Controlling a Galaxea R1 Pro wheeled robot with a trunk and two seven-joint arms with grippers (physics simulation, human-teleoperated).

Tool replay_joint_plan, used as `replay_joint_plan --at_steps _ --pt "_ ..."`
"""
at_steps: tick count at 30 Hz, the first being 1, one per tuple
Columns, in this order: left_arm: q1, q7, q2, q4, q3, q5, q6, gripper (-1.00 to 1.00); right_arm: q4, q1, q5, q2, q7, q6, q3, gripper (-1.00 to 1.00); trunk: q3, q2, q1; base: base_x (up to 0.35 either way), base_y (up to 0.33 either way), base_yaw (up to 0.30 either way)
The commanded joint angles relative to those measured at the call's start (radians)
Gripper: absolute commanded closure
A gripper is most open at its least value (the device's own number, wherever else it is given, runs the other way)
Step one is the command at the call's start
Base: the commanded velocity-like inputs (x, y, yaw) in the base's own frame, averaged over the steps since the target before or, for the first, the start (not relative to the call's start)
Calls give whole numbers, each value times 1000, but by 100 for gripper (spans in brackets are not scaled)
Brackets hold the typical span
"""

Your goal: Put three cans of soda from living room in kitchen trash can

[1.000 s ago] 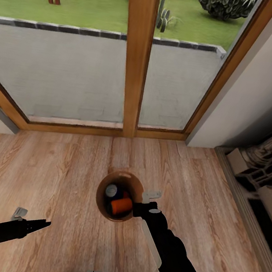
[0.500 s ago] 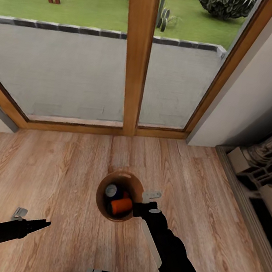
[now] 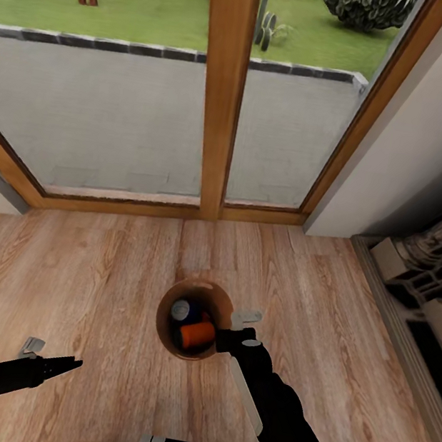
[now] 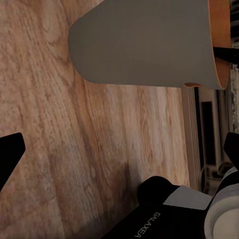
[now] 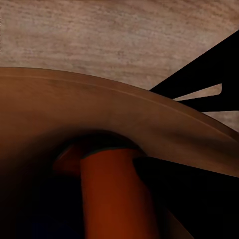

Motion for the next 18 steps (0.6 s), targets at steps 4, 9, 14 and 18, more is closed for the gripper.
replay_joint_plan --at_steps 4,9,14,18 --pt "0 0 0 0 -1 0 0 -100 -1 0 -4 0 0 -2 0 100 -3 -7 4 0 0 0" --pt "0 0 0 0 -1 0 0 -100 -1 0 -4 0 0 -2 1 100 -12 -28 15 0 0 0" --pt "0 0 0 0 0 0 0 -100 -1 0 -4 0 0 -2 2 100 -12 -28 15 0 0 0" --pt "0 0 0 0 0 0 0 -100 -1 0 -4 0 0 -2 1 100 -12 -28 15 0 0 0"
